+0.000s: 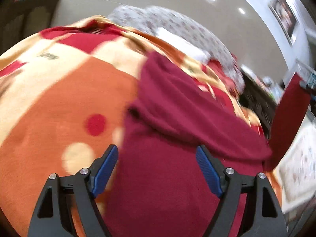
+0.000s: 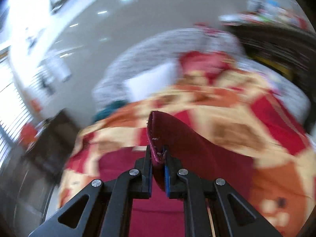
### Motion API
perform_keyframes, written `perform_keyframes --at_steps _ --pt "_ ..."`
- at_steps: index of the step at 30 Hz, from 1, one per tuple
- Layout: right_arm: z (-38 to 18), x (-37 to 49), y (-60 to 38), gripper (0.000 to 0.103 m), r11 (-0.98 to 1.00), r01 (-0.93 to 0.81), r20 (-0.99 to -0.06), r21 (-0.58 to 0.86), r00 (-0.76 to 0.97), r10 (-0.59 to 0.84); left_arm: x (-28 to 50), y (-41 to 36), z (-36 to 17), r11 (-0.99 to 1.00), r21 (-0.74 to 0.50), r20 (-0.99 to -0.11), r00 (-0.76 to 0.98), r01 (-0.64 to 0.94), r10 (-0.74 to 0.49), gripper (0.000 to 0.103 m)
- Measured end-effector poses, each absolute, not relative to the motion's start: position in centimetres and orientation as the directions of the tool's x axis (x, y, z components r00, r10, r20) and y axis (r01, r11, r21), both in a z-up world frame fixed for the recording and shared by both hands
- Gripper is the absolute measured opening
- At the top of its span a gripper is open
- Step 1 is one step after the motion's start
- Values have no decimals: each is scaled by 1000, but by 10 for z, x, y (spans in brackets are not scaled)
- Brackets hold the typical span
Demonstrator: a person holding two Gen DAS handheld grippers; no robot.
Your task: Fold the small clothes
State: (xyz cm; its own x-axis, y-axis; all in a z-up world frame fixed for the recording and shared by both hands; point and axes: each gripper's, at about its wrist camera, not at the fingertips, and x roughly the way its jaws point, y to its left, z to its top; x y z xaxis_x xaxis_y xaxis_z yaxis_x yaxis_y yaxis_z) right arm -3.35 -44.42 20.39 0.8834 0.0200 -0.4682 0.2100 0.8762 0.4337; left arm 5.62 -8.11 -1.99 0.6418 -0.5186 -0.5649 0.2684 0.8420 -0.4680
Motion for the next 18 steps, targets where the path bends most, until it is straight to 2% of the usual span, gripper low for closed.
perform_keyframes --at_steps 3,6,10,13,16,18 --pt "212 14 -363 10 917 73 -459 391 879 126 54 -58 -19 844 -505 -537 701 180 -470 81" --pt "188 64 -295 9 941 -5 -517 339 834 191 53 -45 -18 843 -522 -523 732 131 -437 81" --pt "113 116 -241 9 959 -3 -645 282 739 192 56 -44 -19 844 -521 -533 725 125 -436 81" --pt "65 135 -234 10 957 22 -695 289 692 194 57 -47 -19 848 -513 -534 726 129 -433 81" --pt "40 142 -243 16 937 35 -683 347 694 227 59 -50 -20 851 -508 -545 715 132 -437 81" --pt "36 143 -248 30 921 34 -677 388 688 260 58 -50 -20 852 -506 -545 715 136 -438 81"
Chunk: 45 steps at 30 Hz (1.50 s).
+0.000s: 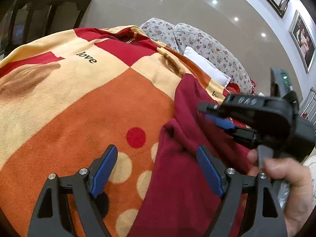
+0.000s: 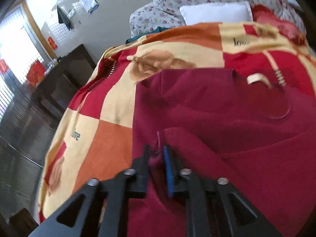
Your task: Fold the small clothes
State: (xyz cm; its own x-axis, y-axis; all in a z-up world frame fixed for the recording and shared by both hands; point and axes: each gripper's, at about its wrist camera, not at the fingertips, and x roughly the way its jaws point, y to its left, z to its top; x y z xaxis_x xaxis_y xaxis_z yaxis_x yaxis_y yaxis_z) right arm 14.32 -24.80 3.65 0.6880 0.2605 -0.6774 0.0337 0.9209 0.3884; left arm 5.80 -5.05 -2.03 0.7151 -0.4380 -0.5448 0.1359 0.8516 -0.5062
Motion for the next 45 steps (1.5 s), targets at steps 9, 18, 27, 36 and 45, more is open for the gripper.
perform_keyframes --at_steps 9,18,27,36,45 --pt "117 65 -301 73 943 19 -555 333 812 180 78 -93 16 795 -433 -467 649 424 -600 81" --pt "73 -66 -387 79 940 238 -583 244 811 -54 144 -124 13 666 -568 -578 342 483 -741 81" --pt "10 -98 -379 78 935 322 -603 145 778 -175 153 -131 -2 590 -709 -569 180 387 -802 81" --pt "-4 -92 -388 78 908 397 -653 135 725 -220 152 -145 13 605 -681 -577 207 413 -790 81" --pt "-6 -90 -383 79 915 391 -661 101 714 -232 164 -140 -8 641 -686 -605 221 344 -765 81"
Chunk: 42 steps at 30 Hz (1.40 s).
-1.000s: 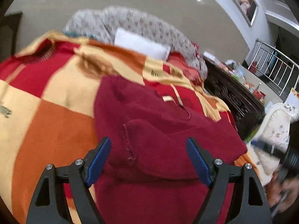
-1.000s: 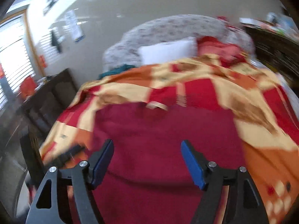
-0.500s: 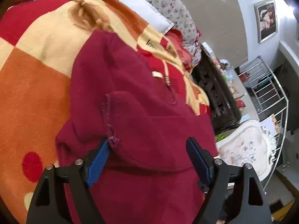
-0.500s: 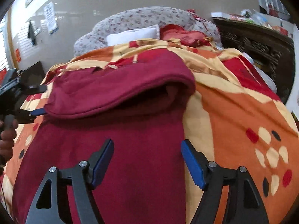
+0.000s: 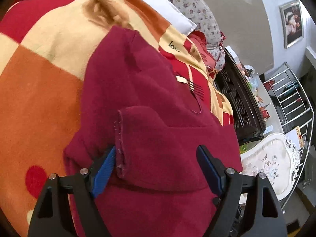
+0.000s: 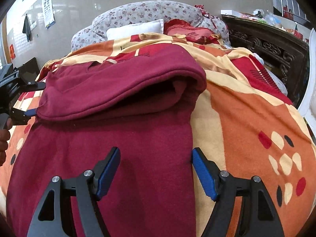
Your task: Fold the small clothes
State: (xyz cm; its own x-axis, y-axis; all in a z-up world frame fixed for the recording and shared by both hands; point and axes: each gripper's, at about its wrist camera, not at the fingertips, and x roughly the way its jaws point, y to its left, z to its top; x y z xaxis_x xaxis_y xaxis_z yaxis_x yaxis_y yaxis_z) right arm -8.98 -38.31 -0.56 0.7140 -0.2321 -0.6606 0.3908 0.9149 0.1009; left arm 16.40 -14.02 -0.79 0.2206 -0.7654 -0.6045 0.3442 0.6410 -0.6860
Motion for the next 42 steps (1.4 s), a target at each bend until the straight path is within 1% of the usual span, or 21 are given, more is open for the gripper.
perform_keyframes --at_steps 2,3,4,6,9,11,13,16,20,22,25,28,30,31,33,35,37,38,39,40,42 --pt "-6 -91 -384 78 913 392 -660 113 716 -226 161 -141 -8 644 -674 -604 233 361 -762 68" --pt "-6 -91 -385 79 912 393 -660 116 717 -225 159 -142 -9 662 -652 -622 240 369 -746 53" --pt "-6 -91 -385 79 911 394 -660 119 717 -224 158 -144 -9 680 -630 -638 249 375 -729 31" --pt "-6 -91 -386 79 909 399 -661 119 715 -228 153 -143 -9 725 -574 -675 282 380 -682 7" --pt "-5 -93 -386 79 907 403 -654 122 720 -232 140 -136 0 756 -520 -673 354 397 -649 6" --pt "-4 -95 -388 79 902 411 -646 131 726 -237 127 -137 16 772 -447 -658 418 452 -626 6" --pt "-3 -98 -391 79 892 427 -639 147 729 -244 117 -133 36 782 -387 -622 487 489 -613 6" --pt "-3 -104 -398 79 873 453 -630 182 735 -250 119 -121 51 819 -348 -593 570 456 -569 6" --pt "-4 -109 -406 79 851 475 -625 225 740 -248 129 -122 35 862 -295 -634 590 413 -500 6" --pt "0 -115 -411 79 833 490 -613 256 749 -252 131 -127 28 891 -223 -639 631 397 -441 6" --pt "15 -126 -426 79 803 500 -580 324 775 -249 138 -134 19 898 -187 -653 633 399 -417 7" --pt "49 -129 -435 79 824 510 -526 246 784 -328 149 -138 15 903 -174 -665 630 392 -401 7" --pt "69 -115 -442 79 867 460 -517 189 798 -311 154 -141 10 901 -170 -673 621 398 -401 7" --pt "75 -101 -444 79 892 427 -545 150 788 -285 153 -141 9 899 -170 -673 619 403 -405 7" --pt "81 -77 -445 79 915 400 -594 60 751 -289 151 -141 9 895 -185 -659 624 407 -420 7" --pt "81 -53 -434 78 952 306 -653 -6 720 -236 149 -137 12 890 -210 -650 621 406 -437 7" --pt "80 -52 -413 79 972 226 -654 -69 725 -215 148 -137 14 883 -219 -648 615 415 -449 7" --pt "80 -59 -401 80 976 189 -631 -107 746 -213 147 -137 16 879 -218 -645 613 423 -455 7" --pt "77 -66 -398 89 972 201 -611 -125 756 -235 147 -138 17 876 -218 -645 610 431 -461 7" --pt "71 -72 -399 95 963 237 -598 -126 756 -264 147 -142 18 873 -211 -646 608 439 -462 7" --pt "58 -70 -408 95 953 277 -618 -122 730 -291 148 -145 18 872 -215 -645 607 439 -465 7"
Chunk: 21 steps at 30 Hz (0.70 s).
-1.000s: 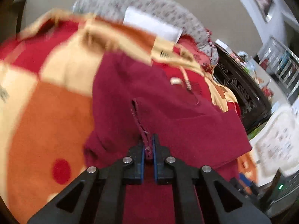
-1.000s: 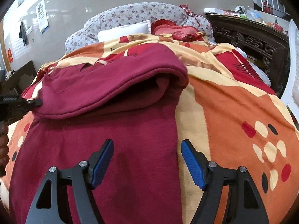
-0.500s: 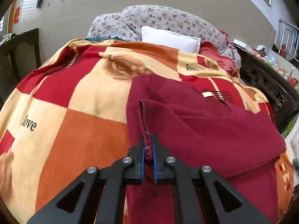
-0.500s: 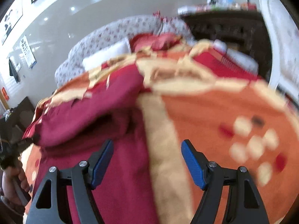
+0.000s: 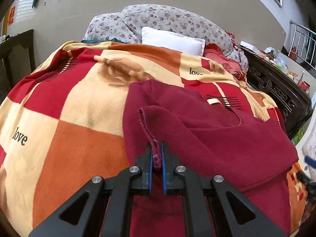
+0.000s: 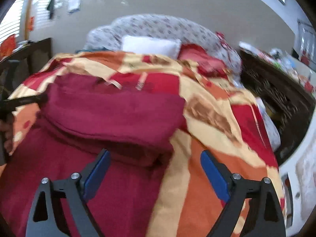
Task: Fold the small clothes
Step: 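Grasp the folded sweatshirt edge with the left tool and press it flat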
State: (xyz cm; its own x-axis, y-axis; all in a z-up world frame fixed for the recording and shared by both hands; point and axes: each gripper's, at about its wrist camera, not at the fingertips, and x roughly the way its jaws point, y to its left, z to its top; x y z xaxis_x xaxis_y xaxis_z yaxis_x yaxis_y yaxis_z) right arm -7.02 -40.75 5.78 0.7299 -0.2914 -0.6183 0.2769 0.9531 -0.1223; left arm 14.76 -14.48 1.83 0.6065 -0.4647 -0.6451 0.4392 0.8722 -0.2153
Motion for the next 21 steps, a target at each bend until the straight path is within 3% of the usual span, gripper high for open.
perform_keyframes --at_steps 5,8,11,14,21 --pt "36 -38 -430 92 893 419 -658 -164 628 -416 147 -147 19 869 -252 -642 598 426 -480 7" --pt "35 -49 -457 93 840 542 -650 -33 627 -430 142 -151 26 848 -252 -622 594 466 -511 7" --pt "5 -70 -480 97 787 605 -712 125 607 -353 142 -162 21 854 -185 -642 598 487 -480 7" --pt "-10 -85 -492 98 777 579 -723 246 644 -251 150 -155 6 862 -228 -680 560 452 -473 8" --pt "56 -111 -466 98 848 522 -596 96 712 -371 124 -123 0 855 -237 -695 534 462 -481 18"
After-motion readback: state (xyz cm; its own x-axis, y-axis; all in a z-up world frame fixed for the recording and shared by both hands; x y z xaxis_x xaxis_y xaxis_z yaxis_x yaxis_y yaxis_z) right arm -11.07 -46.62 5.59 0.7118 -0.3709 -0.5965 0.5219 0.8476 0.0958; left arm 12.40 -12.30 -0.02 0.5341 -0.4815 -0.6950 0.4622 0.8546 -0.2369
